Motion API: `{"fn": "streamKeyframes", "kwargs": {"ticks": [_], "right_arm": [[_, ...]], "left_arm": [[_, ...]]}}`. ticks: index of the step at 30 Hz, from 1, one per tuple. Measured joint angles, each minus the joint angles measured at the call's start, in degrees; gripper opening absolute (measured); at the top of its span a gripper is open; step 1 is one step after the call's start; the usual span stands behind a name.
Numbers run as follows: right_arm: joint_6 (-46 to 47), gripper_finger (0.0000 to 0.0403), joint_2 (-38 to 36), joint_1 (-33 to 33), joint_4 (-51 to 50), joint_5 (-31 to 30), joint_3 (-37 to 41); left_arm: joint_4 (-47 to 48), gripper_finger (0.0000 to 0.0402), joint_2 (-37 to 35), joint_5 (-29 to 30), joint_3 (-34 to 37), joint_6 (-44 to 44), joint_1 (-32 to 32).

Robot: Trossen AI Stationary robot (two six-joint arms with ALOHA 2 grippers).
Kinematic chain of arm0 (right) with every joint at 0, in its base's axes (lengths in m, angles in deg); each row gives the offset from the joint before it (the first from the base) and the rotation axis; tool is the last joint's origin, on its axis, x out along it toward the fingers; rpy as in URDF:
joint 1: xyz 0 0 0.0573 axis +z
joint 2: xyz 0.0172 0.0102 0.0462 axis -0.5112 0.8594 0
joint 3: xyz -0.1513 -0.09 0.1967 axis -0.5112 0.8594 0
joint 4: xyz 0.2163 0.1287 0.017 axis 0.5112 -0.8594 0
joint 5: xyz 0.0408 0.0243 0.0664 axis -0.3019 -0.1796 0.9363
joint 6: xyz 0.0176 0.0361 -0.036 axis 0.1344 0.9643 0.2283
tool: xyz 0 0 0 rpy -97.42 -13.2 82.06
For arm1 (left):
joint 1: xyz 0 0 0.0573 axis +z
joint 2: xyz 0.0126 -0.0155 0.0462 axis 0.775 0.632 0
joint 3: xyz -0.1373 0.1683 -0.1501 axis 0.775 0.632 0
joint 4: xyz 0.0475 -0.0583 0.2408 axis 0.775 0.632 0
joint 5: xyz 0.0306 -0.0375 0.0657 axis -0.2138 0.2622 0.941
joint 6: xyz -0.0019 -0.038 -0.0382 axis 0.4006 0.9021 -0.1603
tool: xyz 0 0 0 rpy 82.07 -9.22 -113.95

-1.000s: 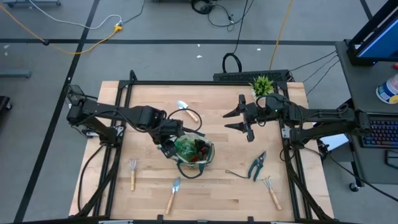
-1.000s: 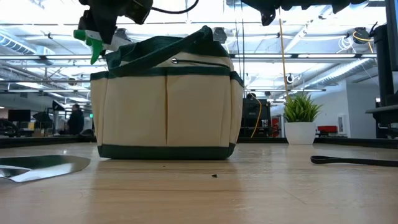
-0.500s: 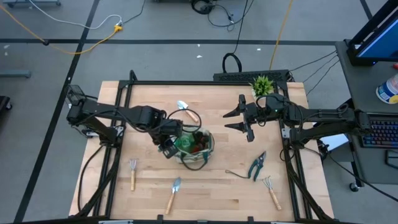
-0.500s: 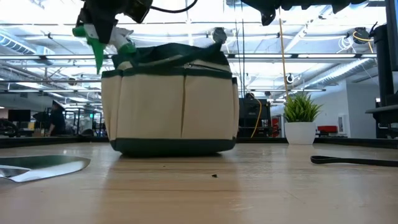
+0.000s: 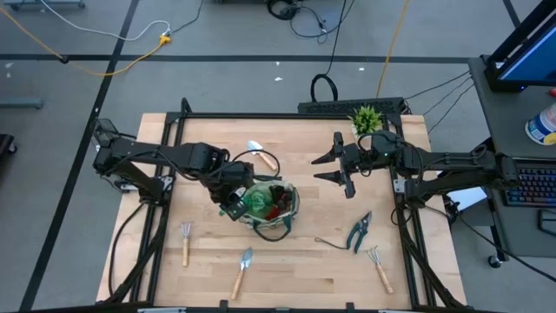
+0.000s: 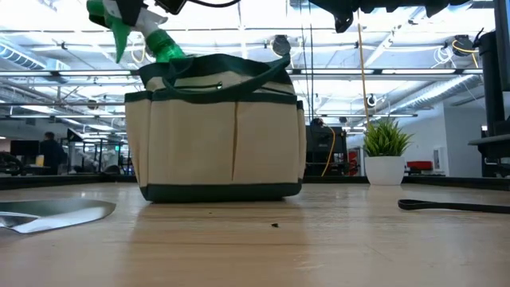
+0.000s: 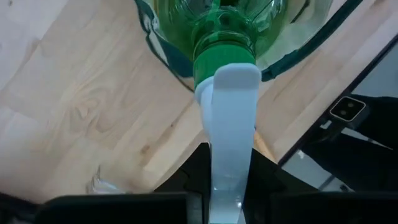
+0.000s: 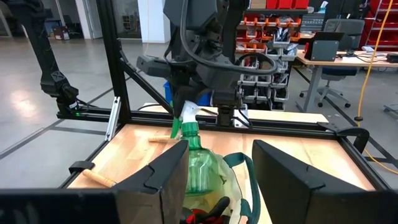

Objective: Pick & Place Garden tools in Gardening bag
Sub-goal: Put the spray bottle into the gardening bag

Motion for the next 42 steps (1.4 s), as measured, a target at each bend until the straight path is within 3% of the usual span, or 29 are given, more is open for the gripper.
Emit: {"fn": "streamKeyframes", "kwargs": {"ticks": [22, 31, 42], "right_arm": [[-0.1, 0.0171, 0.0, 0.0, 0.0, -0.1, 0.0], [-0.2, 0.0171, 0.0, 0.0, -1.8, -4.5, 0.0], [-0.2, 0.0171, 0.0, 0.0, -2.0, -4.5, 0.0]], "left_arm": [[3.6, 0.0053, 1.1, -7.2, -4.7, 3.0, 3.9], [6.1, 0.0053, 2.1, -10.2, -4.9, 2.4, 4.8], [12.3, 0.0053, 6.1, -8.8, -15.4, 1.7, 6.1]]}}
